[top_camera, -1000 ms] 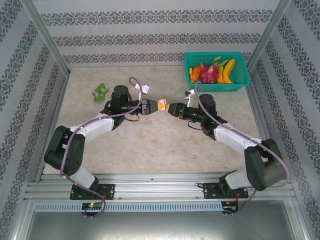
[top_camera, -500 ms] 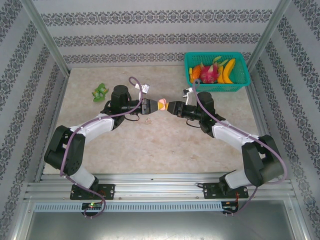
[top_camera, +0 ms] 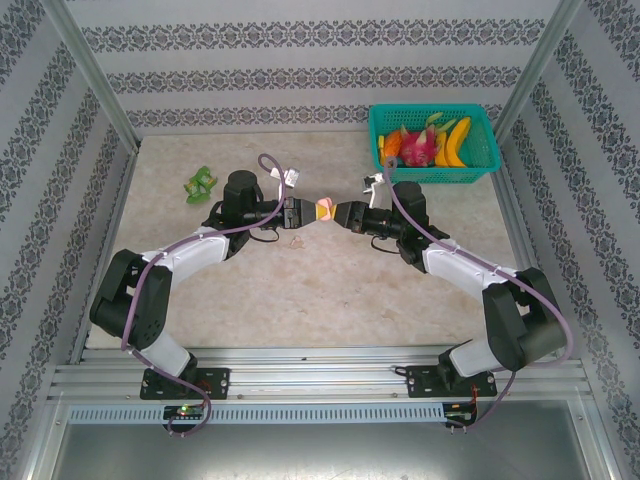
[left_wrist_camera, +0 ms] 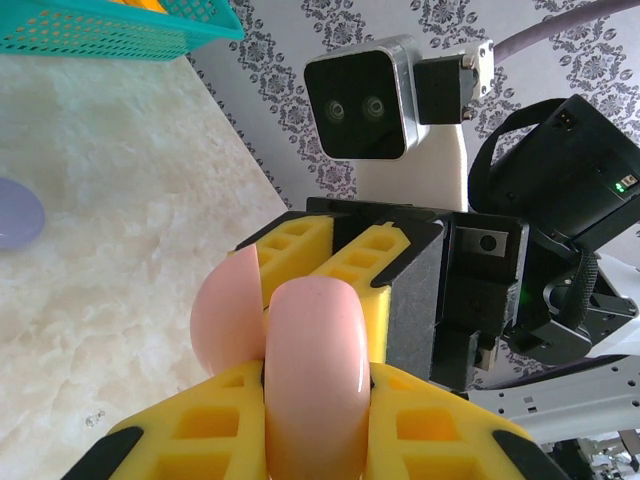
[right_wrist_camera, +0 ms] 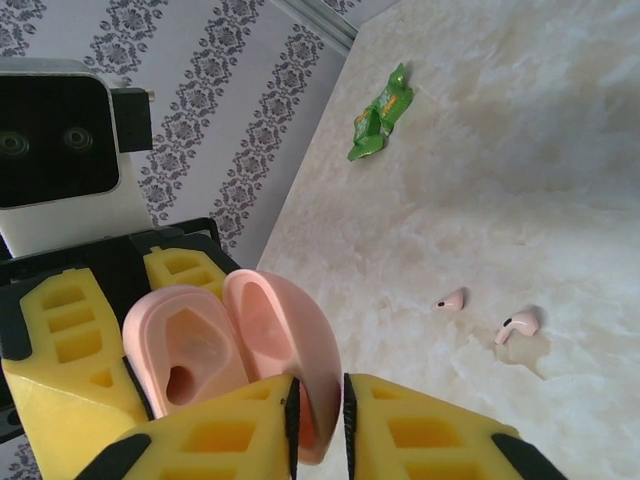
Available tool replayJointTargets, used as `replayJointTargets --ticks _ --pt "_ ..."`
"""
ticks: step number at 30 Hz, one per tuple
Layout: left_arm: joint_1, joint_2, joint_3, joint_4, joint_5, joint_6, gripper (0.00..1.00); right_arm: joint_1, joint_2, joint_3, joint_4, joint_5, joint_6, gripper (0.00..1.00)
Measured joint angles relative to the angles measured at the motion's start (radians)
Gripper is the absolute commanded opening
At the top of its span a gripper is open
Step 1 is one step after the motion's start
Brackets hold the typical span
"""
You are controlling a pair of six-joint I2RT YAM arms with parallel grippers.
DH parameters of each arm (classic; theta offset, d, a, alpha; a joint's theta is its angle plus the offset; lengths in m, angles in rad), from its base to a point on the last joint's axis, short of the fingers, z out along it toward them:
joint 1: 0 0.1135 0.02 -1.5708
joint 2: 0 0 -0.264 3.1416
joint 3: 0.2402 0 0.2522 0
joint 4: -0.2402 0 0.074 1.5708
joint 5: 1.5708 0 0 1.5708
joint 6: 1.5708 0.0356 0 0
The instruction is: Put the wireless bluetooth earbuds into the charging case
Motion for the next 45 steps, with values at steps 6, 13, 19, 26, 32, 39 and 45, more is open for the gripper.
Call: replayJointTargets --ticks 6,13,19,26,32,39,45 --pt "0.0 0.0 0.0 0.0 -0.001 -0.002 0.31 0.0 0.0 0.003 -0.014 0.0 -0.004 0.12" --pt "-0.002 0.0 0.0 0.0 0.004 -0.002 0.5 0.005 0.0 0.006 -0.039 0.005 -0.011 0.07" --pt "-0.002 -0.005 0.001 -0.018 -0.009 0.015 0.67 0.005 -0.003 0.022 -0.09 0.023 -0.045 0.06" --pt "0.001 -0.065 0.118 -0.278 -0.042 0.158 0.95 0.004 -0.039 0.08 -0.252 0.063 -0.16 0.04" --pt "0.001 -0.093 0.414 -0.674 -0.126 0.407 1.0 0.004 -0.046 0.194 -0.417 0.134 -0.332 0.04" --pt "0.009 -0.007 0.725 -1.071 -0.222 0.642 1.0 0.004 -0.048 0.278 -0.532 0.238 -0.569 0.0" --pt "0.019 0.146 0.889 -1.34 -0.194 0.795 1.0 0.005 -0.049 0.301 -0.6 0.309 -0.724 0.0"
